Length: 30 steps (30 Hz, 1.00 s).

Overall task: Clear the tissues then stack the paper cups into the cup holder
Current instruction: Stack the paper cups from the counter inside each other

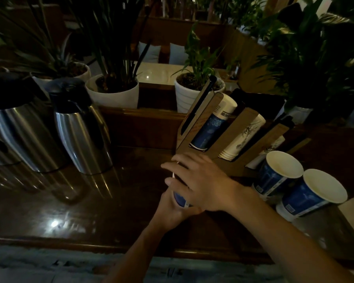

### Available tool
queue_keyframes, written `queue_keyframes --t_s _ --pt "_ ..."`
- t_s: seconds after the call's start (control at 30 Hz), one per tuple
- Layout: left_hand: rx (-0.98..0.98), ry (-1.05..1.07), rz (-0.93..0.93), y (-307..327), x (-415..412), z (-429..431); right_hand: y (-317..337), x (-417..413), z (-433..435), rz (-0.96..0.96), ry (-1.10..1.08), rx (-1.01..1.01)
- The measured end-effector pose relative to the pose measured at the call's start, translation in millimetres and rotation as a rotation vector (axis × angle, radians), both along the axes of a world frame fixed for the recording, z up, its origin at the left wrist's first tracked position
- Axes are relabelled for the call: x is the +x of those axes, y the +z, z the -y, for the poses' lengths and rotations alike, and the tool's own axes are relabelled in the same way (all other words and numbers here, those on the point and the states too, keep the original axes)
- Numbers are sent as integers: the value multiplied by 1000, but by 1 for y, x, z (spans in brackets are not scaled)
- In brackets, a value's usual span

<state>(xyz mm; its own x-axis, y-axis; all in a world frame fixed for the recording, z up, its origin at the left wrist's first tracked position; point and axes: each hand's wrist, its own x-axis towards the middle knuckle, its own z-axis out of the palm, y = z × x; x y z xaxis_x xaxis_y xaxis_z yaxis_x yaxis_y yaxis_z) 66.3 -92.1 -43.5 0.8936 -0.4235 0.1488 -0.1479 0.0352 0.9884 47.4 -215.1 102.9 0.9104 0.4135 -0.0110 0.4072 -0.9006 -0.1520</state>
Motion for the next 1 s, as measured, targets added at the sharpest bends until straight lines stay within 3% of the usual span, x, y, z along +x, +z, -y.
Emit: queue_keyframes --t_s 0.27,0.47,0.63,0.83,1.0 --pt "49 28 144 8 -1 -1 -2 -1 -7 68 -31 -23" --pt "44 45 141 0 -1 -2 -20 -25 0 311 -28 138" --pt "14 21 120 7 -1 -2 -15 -23 -3 244 -39 75" --pt "78 49 154 10 1 -1 8 -1 -2 67 104 -101" --pt "59 26 161 7 3 -1 -1 3 -7 109 79 -83"
